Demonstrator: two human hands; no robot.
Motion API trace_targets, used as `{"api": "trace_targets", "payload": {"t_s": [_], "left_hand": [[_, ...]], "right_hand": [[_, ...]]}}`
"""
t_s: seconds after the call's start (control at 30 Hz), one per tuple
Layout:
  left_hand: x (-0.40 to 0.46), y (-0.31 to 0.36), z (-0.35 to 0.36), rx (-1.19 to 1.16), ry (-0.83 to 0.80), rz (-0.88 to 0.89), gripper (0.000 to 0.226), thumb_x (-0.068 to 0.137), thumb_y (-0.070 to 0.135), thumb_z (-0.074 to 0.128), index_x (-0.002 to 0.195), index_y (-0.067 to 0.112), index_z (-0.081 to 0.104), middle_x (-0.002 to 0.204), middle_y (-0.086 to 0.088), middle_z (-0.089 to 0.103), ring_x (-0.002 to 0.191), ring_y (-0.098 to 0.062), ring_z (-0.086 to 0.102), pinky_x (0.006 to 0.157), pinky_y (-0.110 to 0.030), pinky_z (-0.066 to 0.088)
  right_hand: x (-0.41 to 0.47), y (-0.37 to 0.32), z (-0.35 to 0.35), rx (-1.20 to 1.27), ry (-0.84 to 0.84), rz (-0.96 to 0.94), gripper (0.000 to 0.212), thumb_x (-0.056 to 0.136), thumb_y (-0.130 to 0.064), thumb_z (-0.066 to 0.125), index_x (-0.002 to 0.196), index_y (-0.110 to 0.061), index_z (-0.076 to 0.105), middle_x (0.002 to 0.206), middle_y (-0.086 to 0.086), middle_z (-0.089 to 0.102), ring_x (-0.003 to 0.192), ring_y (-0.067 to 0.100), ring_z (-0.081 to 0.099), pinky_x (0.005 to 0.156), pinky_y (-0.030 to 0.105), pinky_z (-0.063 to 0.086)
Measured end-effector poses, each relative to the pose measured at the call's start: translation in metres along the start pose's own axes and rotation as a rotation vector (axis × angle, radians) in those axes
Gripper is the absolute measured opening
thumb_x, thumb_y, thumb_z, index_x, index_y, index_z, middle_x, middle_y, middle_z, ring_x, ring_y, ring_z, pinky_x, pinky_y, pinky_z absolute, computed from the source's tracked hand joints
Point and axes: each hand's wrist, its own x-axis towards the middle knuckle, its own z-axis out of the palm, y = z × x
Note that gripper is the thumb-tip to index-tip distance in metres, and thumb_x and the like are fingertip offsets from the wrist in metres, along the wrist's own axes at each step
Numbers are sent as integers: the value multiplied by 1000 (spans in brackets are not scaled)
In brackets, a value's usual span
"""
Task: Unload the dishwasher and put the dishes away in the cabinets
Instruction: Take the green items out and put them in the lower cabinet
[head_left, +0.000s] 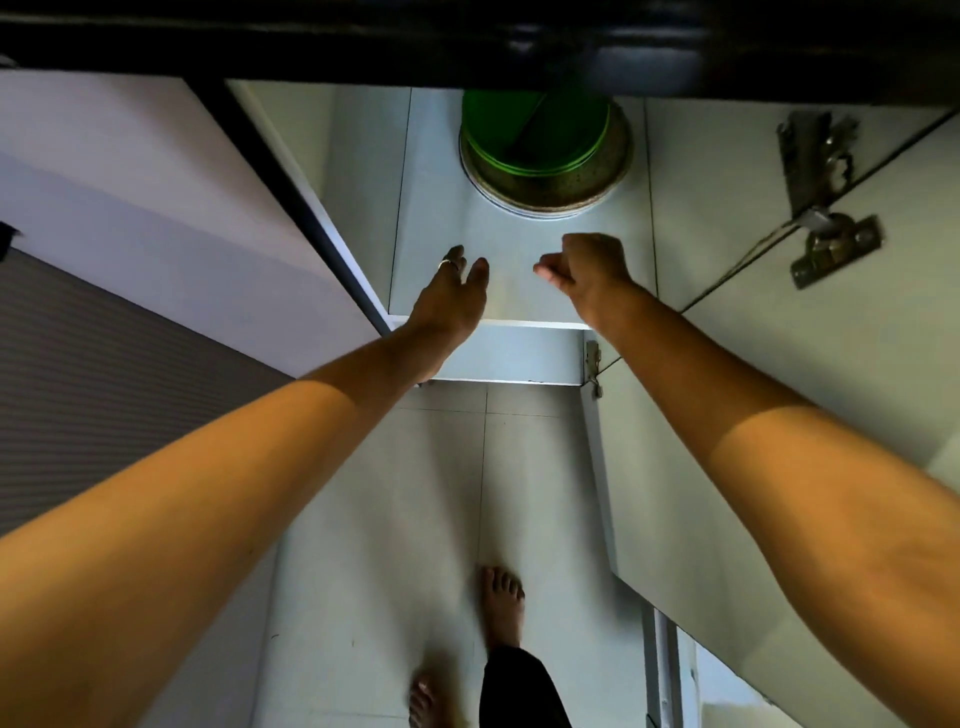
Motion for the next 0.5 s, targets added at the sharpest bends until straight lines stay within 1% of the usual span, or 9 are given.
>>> {"api": "trace_targets", "payload": {"t_s": [0.07, 0.13, 0.17, 0.2, 0.23, 0.3, 0.37, 0.43, 0.5], "left_hand": [[-13, -3, 3, 4, -9, 12, 52, 103, 36, 25, 151, 18, 15, 158, 0, 18, 144, -19, 21, 114, -30, 17], [-31, -10, 5, 3, -19, 30, 53, 103, 36, 27, 151, 18, 15, 158, -1, 19, 144, -20, 22, 114, -30, 18], [-42, -12, 6, 19, -25, 44, 53, 103, 37, 26, 151, 18, 14, 158, -1, 17, 144, -20, 20, 114, -29, 18], [-52, -15, 8, 38, -38, 49, 54, 103, 38, 25, 151, 18, 12, 158, 0, 16, 145, -20, 19, 114, -28, 16], [-67, -17, 9, 63, -51, 58, 55, 103, 39, 25, 152, 18, 11, 159, 0, 15, 145, -19, 19, 114, -27, 16], [-93, -17, 9, 113, -30, 68, 55, 102, 40, 25, 152, 20, 12, 158, -1, 19, 143, -22, 24, 113, -29, 19], [-126, -13, 11, 139, -16, 80, 55, 102, 40, 27, 152, 24, 12, 157, 0, 21, 141, -25, 29, 112, -32, 22], [-150, -11, 16, 142, -53, 130, 56, 102, 39, 31, 152, 27, 10, 157, 0, 22, 141, -25, 30, 113, -33, 24], [-176, -10, 19, 185, -69, 247, 58, 101, 39, 33, 152, 27, 9, 156, -2, 25, 140, -24, 31, 113, -36, 25]], "right_hand": [[-18, 14, -7, -26, 35, 15, 7, 95, -5, 49, 92, -3, 55, 93, 12, 63, 70, 17, 64, 53, 17, 55], [-39, 29, -15, -21, 69, 6, 11, 95, -8, 49, 87, -5, 57, 90, 12, 64, 66, 16, 64, 56, 18, 55], [-50, 37, -19, -4, 77, 2, 10, 96, -8, 48, 91, -6, 57, 87, 13, 64, 64, 17, 63, 56, 19, 55], [-62, 44, -23, 19, 78, 1, 11, 96, -9, 47, 98, -4, 57, 84, 14, 64, 63, 17, 62, 53, 19, 56], [-76, 53, -30, 32, 81, -7, 16, 96, -10, 47, 107, -3, 57, 82, 14, 64, 62, 18, 62, 50, 19, 55], [-106, 73, -42, 32, 85, -11, 25, 97, -13, 46, 116, -2, 56, 86, 15, 65, 65, 19, 62, 48, 18, 53], [-138, 93, -55, 43, 95, 3, 24, 98, -14, 44, 116, -5, 57, 87, 13, 65, 67, 19, 62, 56, 22, 56], [-162, 109, -68, 81, 125, 25, 22, 99, -13, 42, 113, -8, 58, 82, 10, 65, 65, 19, 62, 63, 27, 54], [-190, 123, -84, 139, 136, 23, 21, 98, -8, 42, 111, -8, 58, 80, 10, 64, 65, 20, 61, 64, 29, 53]]}}
